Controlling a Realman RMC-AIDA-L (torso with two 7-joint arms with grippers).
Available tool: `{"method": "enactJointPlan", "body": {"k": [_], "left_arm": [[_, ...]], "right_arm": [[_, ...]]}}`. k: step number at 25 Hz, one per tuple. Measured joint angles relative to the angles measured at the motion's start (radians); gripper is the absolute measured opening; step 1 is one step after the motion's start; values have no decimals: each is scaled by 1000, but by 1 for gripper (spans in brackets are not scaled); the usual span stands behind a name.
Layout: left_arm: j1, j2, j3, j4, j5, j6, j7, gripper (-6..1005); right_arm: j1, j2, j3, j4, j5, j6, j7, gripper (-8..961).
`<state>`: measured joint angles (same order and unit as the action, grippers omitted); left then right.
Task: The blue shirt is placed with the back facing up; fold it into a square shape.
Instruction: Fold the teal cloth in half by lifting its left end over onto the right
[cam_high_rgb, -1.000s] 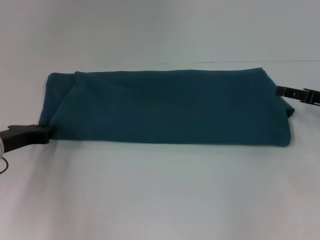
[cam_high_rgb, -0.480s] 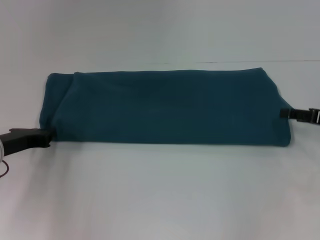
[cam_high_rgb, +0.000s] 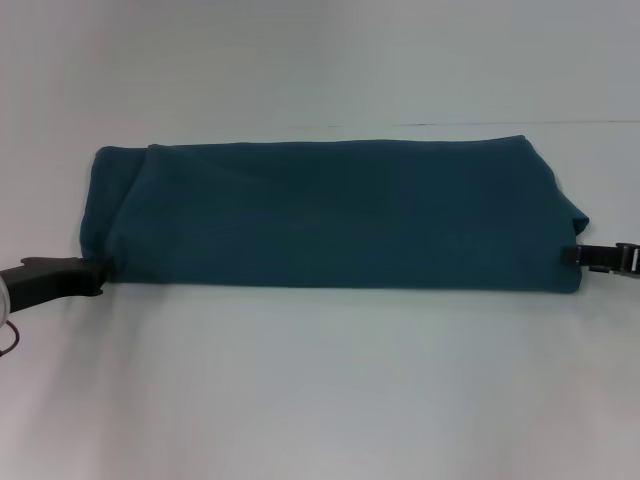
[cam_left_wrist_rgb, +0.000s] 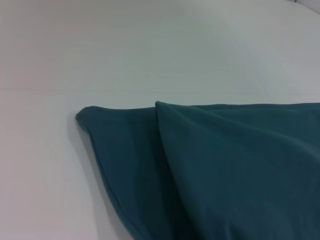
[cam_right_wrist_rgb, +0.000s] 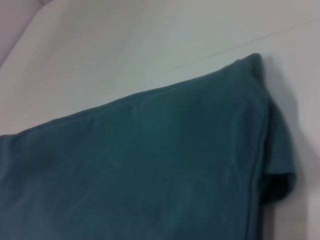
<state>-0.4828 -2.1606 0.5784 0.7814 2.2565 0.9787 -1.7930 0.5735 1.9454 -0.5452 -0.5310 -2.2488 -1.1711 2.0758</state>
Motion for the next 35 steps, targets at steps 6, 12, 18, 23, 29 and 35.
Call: {"method": "enactJointPlan", "body": {"k": [6,12,18,23,29,35], "left_arm": [[-1,1,6,2,0,0,1,9],[-2,1,11,2,0,-1,1,12],[-1,1,12,3,0,-1,1,14],[0,1,12,2,0,1,-2,16],[1,1,12,2,0,2,-4,18],[9,0,5,17,0,23,-7,21]], "right_arm": [[10,27,-5,1,0,12,-4,625],[12,42,-9,2,0,37,-4,566],[4,54,-2,2,17,92,-42,508],[5,53,0,2,25,78,-68,340],[8,53,0,2,26,67,-79,79],[-5,47,2,-9,46,42,-87,18]]}}
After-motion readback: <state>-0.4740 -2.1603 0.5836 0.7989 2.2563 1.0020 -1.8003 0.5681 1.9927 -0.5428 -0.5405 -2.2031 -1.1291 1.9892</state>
